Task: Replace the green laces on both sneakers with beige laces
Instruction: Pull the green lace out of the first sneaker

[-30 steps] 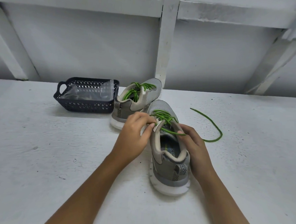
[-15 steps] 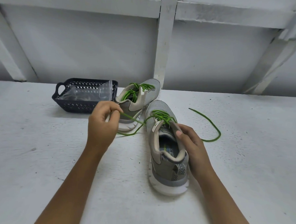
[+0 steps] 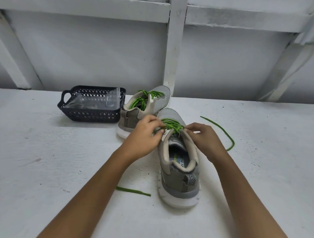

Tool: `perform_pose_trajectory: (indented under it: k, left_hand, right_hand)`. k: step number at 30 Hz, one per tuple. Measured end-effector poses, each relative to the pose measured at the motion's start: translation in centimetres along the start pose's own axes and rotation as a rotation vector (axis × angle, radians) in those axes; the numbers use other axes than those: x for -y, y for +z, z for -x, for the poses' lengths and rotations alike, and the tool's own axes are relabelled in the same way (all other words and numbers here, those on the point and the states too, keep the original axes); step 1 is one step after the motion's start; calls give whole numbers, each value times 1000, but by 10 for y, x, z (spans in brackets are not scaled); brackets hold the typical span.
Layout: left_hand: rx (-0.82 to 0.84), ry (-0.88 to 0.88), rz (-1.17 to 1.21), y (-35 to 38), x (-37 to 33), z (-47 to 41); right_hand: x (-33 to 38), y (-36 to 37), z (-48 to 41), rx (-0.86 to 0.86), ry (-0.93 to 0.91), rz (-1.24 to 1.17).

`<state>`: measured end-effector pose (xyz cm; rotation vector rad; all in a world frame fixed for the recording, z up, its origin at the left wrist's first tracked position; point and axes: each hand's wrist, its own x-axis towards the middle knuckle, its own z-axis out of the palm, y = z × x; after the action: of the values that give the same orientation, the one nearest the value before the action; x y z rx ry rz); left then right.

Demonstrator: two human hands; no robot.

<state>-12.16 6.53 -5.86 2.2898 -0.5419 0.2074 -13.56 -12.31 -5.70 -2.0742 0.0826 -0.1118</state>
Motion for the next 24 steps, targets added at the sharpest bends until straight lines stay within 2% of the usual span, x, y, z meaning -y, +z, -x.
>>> perform_pose_trajectory:
  k: [4,6,10,13,18,24]
  left_hand:
    - [-83,-59,79,-9,-11,5]
    - [-108,-22,129,-14,-19,13]
    - [-71,153,99,-9,-28,32]
    - [-35,171,28,-2,-22,40]
    - [-49,68,6,-2,-24,47]
    - [35,-209,20,3,-29,38]
  right_hand:
    - [4,-8,15,-125,-85,-22]
    - [10,-13,31,-169,-171,12]
    - [13,-14,59,-80,-302,74]
    - [4,-17,67,-32,-348,184]
    - [9,-23,63,-122,-399,212]
    - [15,-16,28,-91,-167,255]
